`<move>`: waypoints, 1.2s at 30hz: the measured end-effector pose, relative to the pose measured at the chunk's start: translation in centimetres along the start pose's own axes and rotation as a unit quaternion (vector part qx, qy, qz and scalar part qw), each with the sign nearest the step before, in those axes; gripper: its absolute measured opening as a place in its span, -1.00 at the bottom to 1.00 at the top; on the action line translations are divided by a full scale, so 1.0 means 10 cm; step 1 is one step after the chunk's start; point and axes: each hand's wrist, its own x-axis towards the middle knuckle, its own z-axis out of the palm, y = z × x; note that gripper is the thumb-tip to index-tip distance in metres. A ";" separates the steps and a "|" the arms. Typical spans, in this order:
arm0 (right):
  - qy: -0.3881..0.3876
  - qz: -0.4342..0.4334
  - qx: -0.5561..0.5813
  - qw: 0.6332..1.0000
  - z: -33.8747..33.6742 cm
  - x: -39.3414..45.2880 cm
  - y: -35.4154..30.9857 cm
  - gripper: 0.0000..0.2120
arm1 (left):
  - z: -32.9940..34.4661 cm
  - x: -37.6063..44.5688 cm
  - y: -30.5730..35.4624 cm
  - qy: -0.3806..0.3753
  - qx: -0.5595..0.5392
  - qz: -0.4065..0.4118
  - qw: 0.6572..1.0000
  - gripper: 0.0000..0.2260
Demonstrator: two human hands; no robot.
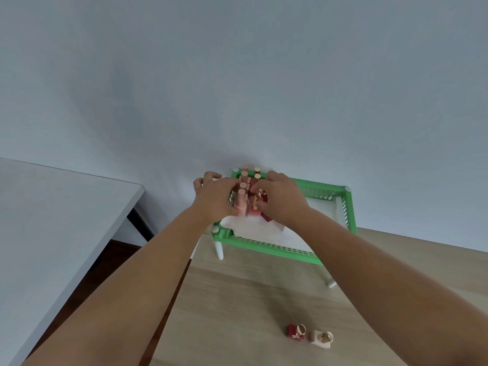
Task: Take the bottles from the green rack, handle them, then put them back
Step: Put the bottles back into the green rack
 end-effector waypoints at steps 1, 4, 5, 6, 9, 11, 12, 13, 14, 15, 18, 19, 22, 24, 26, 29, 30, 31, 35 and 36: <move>0.009 -0.005 0.016 1.000 -0.01 0.00 0.00 -0.71 | -0.01 0.00 -0.01 -0.001 -0.011 -0.002 1.000 -0.52; -0.019 -0.010 0.051 0.998 -0.07 0.03 0.00 -0.70 | -0.04 -0.02 -0.03 -0.003 -0.034 -0.003 0.999 -0.51; -0.043 -0.006 0.055 0.998 -0.09 0.05 0.00 -0.71 | -0.04 -0.02 -0.03 -0.003 -0.034 0.001 0.999 -0.52; -0.064 -0.004 0.054 0.997 -0.10 0.07 0.00 -0.72 | -0.04 -0.03 -0.03 -0.001 -0.033 0.004 0.999 -0.53; -0.098 -0.005 0.034 0.995 -0.16 0.13 0.00 -0.77 | -0.01 -0.04 -0.03 0.011 -0.031 0.007 0.999 -0.55; -0.108 -0.007 0.025 0.994 -0.19 0.17 0.00 -0.78 | 0.02 -0.02 -0.03 0.016 -0.023 0.009 1.000 -0.55; -0.111 -0.007 0.021 0.994 -0.19 0.18 0.01 -0.78 | 0.03 -0.01 -0.02 0.019 -0.019 0.009 1.000 -0.55; -0.112 -0.007 0.019 0.994 -0.20 0.20 0.01 -0.78 | 0.03 0.00 -0.02 0.023 -0.015 0.010 1.000 -0.56; -0.112 -0.007 0.019 0.994 -0.20 0.21 0.01 -0.78 | 0.04 0.00 -0.02 0.026 -0.013 0.012 0.999 -0.57; -0.112 -0.008 0.019 0.993 -0.20 0.22 0.01 -0.78 | 0.05 0.01 -0.03 0.030 -0.012 0.014 0.999 -0.58; -0.107 -0.007 0.026 0.994 -0.18 0.24 0.00 -0.76 | 0.06 0.05 -0.04 0.044 -0.007 0.015 0.999 -0.63; -0.101 -0.005 0.029 0.994 -0.17 0.25 -0.01 -0.76 | 0.06 0.06 -0.04 0.051 -0.002 0.014 0.999 -0.64; -0.079 0.009 0.036 0.996 -0.13 0.27 -0.03 -0.77 | 0.06 0.07 -0.03 0.070 0.007 0.008 0.997 -0.67; -0.063 0.022 0.045 0.997 -0.08 0.27 -0.04 -0.77 | 0.06 0.07 -0.02 0.075 0.012 0.003 0.997 -0.68; -0.047 0.030 0.055 0.997 -0.04 0.25 -0.04 -0.77 | 0.05 0.06 -0.03 0.072 0.016 -0.003 0.997 -0.64; -0.026 0.032 0.071 0.997 0.02 0.22 -0.03 -0.76 | 0.03 0.04 -0.02 0.070 0.017 -0.012 0.997 -0.59; -0.021 0.031 0.077 0.996 0.04 0.21 -0.02 -0.75 | 0.02 0.04 -0.01 0.070 0.016 -0.014 0.997 -0.59; -0.015 0.031 0.084 0.996 0.05 0.20 -0.01 -0.72 | 0.02 0.03 0.00 0.071 0.015 -0.014 0.997 -0.58; -0.010 0.031 0.096 0.995 0.07 0.18 0.05 -0.50 | 0.04 -0.01 0.01 0.085 -0.004 -0.024 0.996 -0.61; -0.007 0.030 0.099 0.995 0.08 0.16 0.07 -0.45 | 0.05 -0.02 0.01 0.091 -0.003 -0.027 0.995 -0.63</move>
